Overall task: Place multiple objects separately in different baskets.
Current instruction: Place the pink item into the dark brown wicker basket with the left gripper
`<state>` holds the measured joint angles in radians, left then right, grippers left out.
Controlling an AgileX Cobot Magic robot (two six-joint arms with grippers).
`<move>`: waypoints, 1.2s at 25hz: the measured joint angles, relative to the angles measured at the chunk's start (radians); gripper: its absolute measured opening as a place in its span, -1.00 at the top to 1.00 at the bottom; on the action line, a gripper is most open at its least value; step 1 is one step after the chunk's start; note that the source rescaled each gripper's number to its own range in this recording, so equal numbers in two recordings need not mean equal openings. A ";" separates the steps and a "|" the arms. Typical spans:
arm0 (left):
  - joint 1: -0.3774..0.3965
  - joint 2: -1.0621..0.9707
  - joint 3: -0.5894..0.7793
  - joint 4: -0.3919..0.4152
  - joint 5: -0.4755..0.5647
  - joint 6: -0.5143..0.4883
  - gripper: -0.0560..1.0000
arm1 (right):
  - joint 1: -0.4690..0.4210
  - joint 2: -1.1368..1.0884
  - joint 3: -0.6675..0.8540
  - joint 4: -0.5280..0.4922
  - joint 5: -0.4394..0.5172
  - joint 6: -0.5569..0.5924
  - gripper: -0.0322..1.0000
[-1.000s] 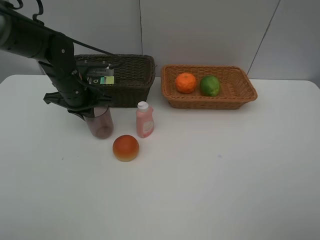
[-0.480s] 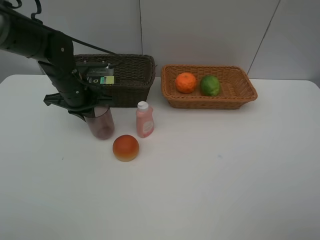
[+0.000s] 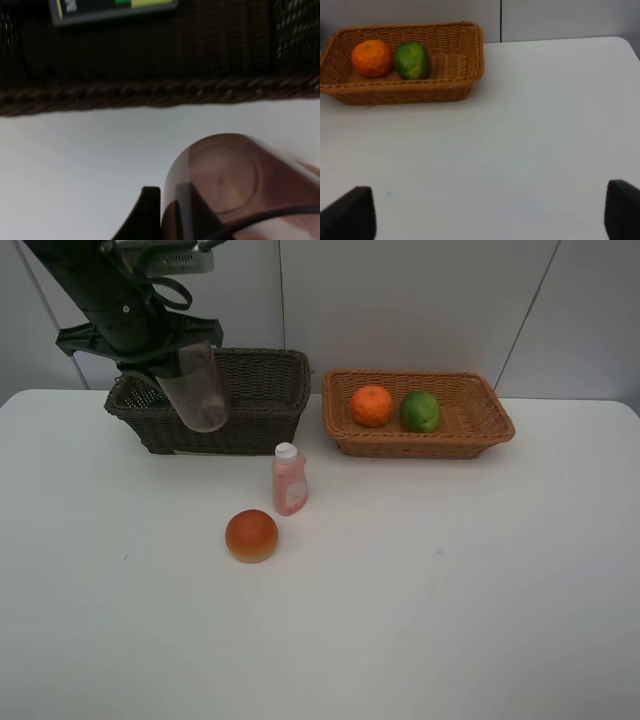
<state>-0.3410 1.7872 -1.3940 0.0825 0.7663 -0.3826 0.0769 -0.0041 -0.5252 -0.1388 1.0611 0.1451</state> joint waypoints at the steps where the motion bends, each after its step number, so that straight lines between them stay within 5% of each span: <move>1: 0.000 0.000 -0.023 0.000 -0.010 0.007 0.89 | 0.000 0.000 0.000 0.000 0.000 0.000 -0.99; 15: 0.000 0.095 -0.073 0.052 -0.429 0.119 0.89 | 0.000 0.000 0.000 0.000 0.000 0.000 -0.99; 30: 0.000 0.378 -0.074 0.054 -0.661 0.187 0.89 | 0.000 0.000 0.000 0.000 0.000 0.000 -0.99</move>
<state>-0.3410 2.1653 -1.4682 0.1365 0.1053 -0.1952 0.0769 -0.0041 -0.5252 -0.1388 1.0611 0.1451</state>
